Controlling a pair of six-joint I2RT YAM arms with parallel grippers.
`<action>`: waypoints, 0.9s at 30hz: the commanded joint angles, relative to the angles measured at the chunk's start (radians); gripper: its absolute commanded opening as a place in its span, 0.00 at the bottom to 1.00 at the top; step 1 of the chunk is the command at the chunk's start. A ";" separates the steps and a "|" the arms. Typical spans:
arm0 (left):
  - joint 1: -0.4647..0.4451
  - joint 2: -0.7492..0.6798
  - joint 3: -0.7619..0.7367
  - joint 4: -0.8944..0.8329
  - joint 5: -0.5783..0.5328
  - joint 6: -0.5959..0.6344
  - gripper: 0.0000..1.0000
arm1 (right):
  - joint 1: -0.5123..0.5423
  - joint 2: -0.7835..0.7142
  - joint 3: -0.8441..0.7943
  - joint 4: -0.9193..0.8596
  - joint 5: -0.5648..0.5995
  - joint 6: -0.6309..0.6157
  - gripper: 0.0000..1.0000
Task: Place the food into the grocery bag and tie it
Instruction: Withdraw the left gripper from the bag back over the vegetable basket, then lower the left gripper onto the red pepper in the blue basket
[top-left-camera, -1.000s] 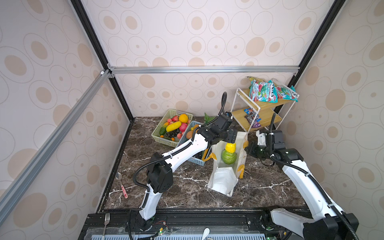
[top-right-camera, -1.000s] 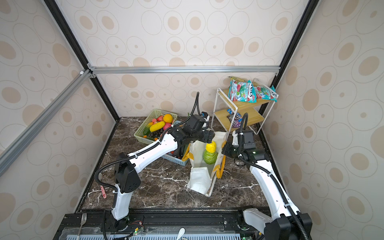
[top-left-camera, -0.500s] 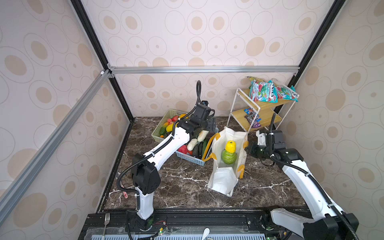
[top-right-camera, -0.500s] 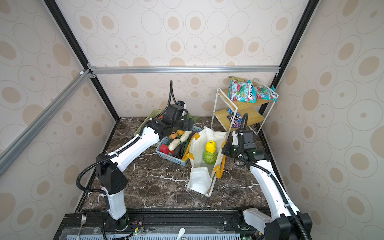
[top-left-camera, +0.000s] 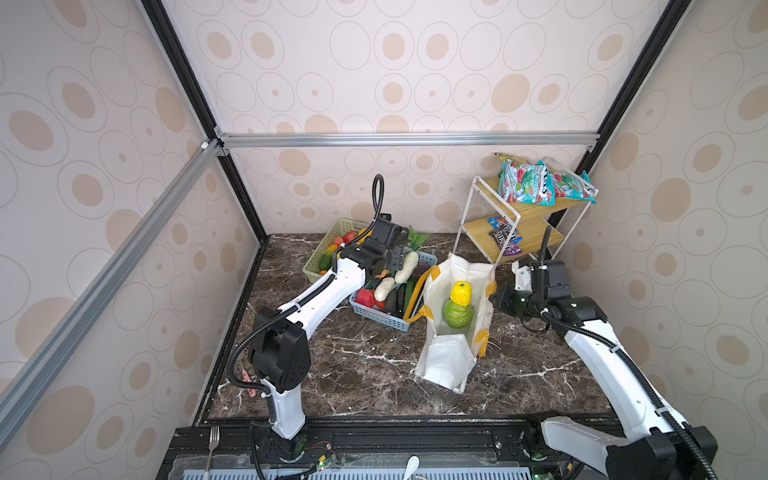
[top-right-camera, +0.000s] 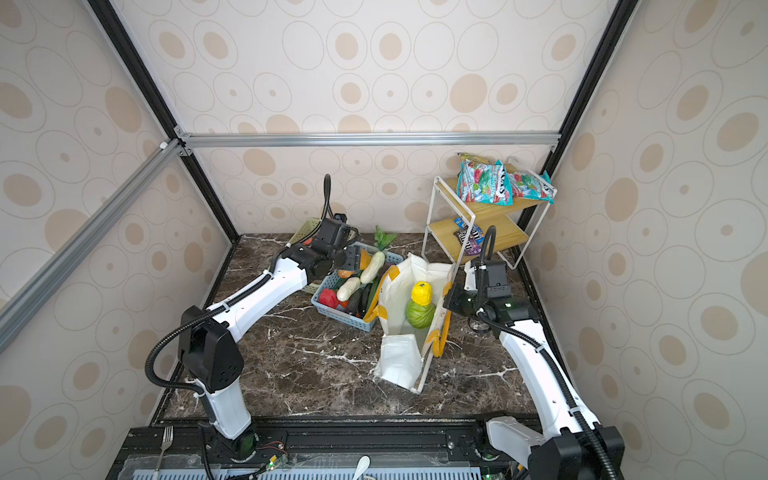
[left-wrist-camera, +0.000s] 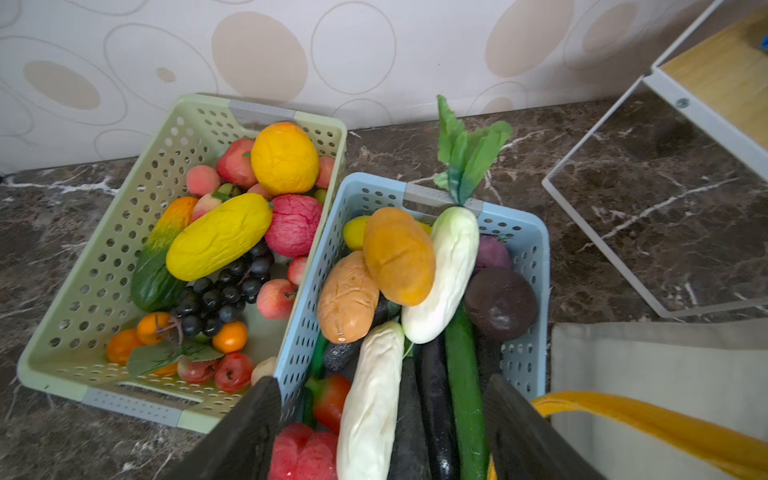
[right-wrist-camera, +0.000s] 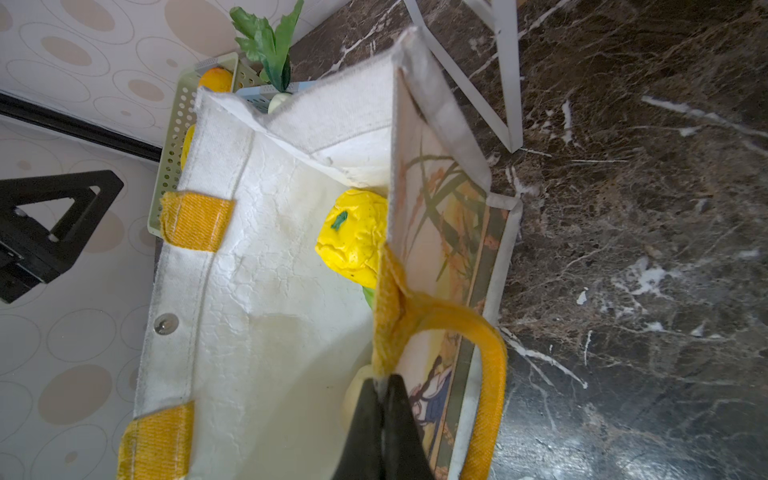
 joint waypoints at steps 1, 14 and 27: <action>0.017 -0.035 -0.019 -0.089 -0.067 -0.006 0.75 | -0.004 -0.007 0.013 -0.008 -0.012 0.001 0.00; 0.071 -0.018 -0.064 -0.256 -0.048 -0.122 0.71 | -0.004 -0.013 0.006 -0.001 -0.008 0.007 0.00; 0.098 0.015 -0.122 -0.234 0.047 -0.159 0.65 | -0.004 -0.033 -0.027 0.022 -0.012 0.029 0.00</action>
